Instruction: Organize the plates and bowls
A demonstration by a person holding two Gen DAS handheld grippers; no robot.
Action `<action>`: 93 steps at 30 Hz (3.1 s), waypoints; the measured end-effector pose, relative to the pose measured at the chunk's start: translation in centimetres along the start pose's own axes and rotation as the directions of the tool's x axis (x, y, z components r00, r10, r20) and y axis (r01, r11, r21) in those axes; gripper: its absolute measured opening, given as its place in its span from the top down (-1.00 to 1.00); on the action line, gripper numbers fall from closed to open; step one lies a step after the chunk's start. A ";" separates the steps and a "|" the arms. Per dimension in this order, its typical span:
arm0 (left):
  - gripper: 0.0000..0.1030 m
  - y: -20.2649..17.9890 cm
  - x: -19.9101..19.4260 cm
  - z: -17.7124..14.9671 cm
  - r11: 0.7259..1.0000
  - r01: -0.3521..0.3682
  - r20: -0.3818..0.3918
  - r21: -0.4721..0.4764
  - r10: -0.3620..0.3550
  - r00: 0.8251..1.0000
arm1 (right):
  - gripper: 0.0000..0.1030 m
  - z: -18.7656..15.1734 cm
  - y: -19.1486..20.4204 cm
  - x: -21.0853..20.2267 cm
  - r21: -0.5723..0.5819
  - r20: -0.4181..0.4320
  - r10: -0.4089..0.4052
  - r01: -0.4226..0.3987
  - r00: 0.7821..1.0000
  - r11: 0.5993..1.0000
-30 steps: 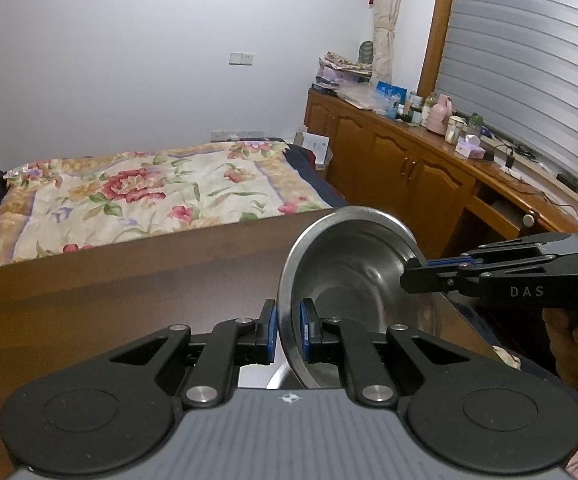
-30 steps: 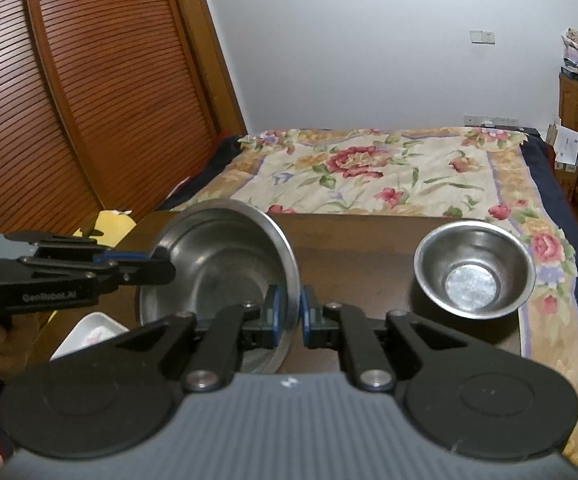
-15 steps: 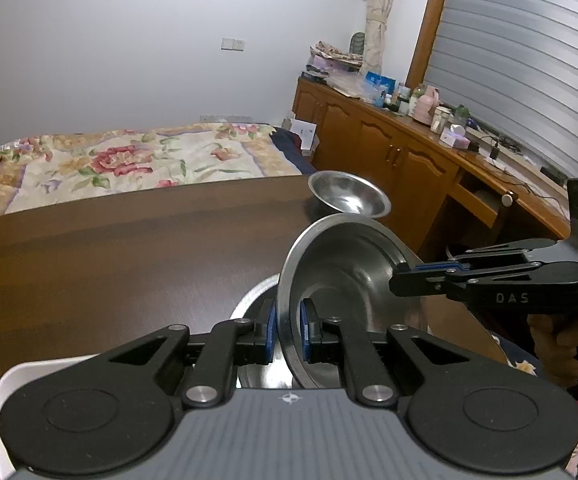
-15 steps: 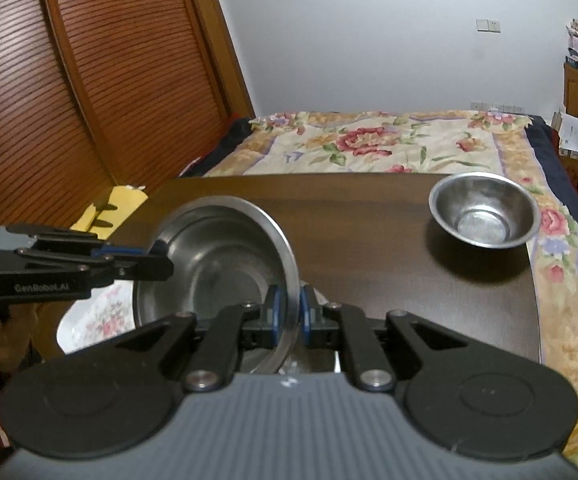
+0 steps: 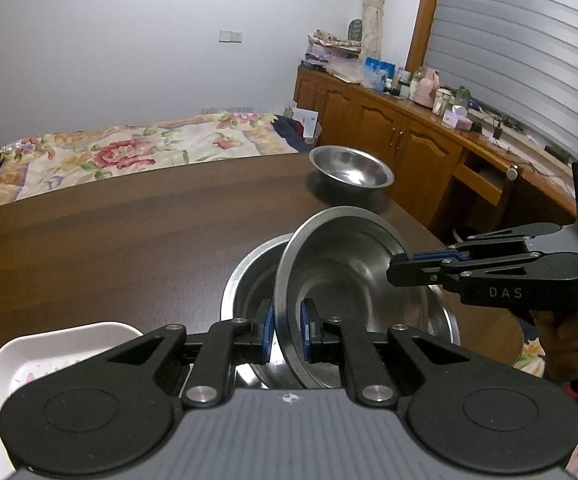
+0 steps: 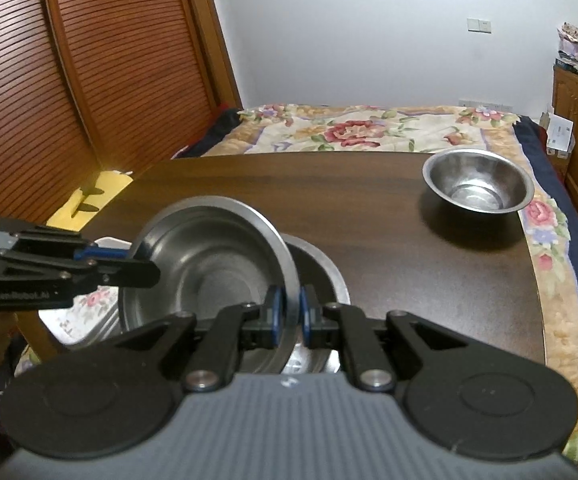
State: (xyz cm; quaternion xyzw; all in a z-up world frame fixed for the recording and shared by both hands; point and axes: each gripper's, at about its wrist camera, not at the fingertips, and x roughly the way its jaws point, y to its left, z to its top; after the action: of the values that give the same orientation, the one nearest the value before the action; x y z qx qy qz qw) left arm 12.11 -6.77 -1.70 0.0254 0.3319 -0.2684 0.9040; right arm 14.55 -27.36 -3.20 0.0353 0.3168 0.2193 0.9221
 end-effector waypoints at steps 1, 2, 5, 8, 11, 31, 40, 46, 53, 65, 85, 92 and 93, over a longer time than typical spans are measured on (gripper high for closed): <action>0.73 0.0 0.1 -0.1 1.000 -0.006 -0.004 0.006 0.006 1.000 | 0.76 -0.2 0.1 0.0 -0.002 0.001 -0.003 0.003 1.000 1.000; 0.71 -0.1 0.3 -0.2 1.000 -0.011 -0.009 0.011 0.011 1.000 | 0.76 -0.4 0.2 0.0 -0.007 0.004 -0.008 0.008 1.000 1.000; 0.70 0.0 0.6 -0.5 1.000 -0.006 -0.021 0.015 0.006 1.000 | 0.76 -0.8 0.3 0.3 -0.016 0.001 -0.018 0.018 1.000 1.000; 0.69 0.1 0.7 -0.8 1.000 -0.011 -0.022 0.018 0.011 1.000 | 0.77 -0.8 0.6 0.7 -0.048 -0.003 -0.031 0.031 1.000 0.998; 0.69 0.1 0.8 -0.8 1.000 -0.018 -0.024 0.020 0.019 1.000 | 0.77 -0.7 0.7 1.1 -0.047 -0.012 -0.032 0.031 0.999 0.998; 0.57 0.5 -0.4 -0.7 1.000 -0.017 0.042 -0.027 0.018 0.999 | 0.75 -1.5 1.2 1.1 -0.044 0.044 -0.039 0.041 0.998 0.998; 0.48 0.6 -0.7 -0.5 0.999 -0.025 0.056 -0.030 0.026 0.998 | 0.75 -1.1 1.7 -0.5 -0.021 0.118 -0.045 0.048 0.992 0.999; 0.44 0.5 -0.7 -0.4 0.999 -0.031 0.065 -0.019 0.032 0.997 | 0.74 -1.1 1.4 -1.6 -0.001 0.178 -0.110 0.112 0.978 0.994; 0.44 0.4 -0.8 -0.2 1.000 -0.029 0.074 -0.012 0.030 0.997 | 0.68 -1.1 0.9 -2.6 0.013 0.205 -0.123 0.123 0.971 0.992; -0.63 -0.2 -0.8 1.7 0.999 -0.039 0.132 0.014 0.037 0.991 | -0.38 -1.0 0.6 -2.8 0.026 0.245 -0.185 0.184 0.952 0.982; -0.77 -0.7 0.9 4.3 0.998 -0.047 0.131 0.041 0.041 0.991 | -1.00 -1.0 -1.6 -3.0 0.062 0.261 -0.260 0.253 0.929 0.965; -0.77 -1.0 2.3 6.0 0.998 -0.038 0.129 0.058 0.030 0.991 | -1.00 -0.3 -2.9 -3.1 0.055 0.266 -0.281 0.276 0.922 0.960; -0.77 -1.1 2.4 6.1 0.997 -0.048 0.133 0.066 0.039 0.990 | -1.00 -0.1 -3.2 -3.0 0.058 0.266 -0.283 0.278 0.922 0.959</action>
State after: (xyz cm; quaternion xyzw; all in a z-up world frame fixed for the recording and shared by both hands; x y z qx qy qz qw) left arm 16.70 -10.21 1.69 0.0459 0.2614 -0.2608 0.9282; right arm 13.64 -31.51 -2.22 0.0281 0.1914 0.0752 0.9782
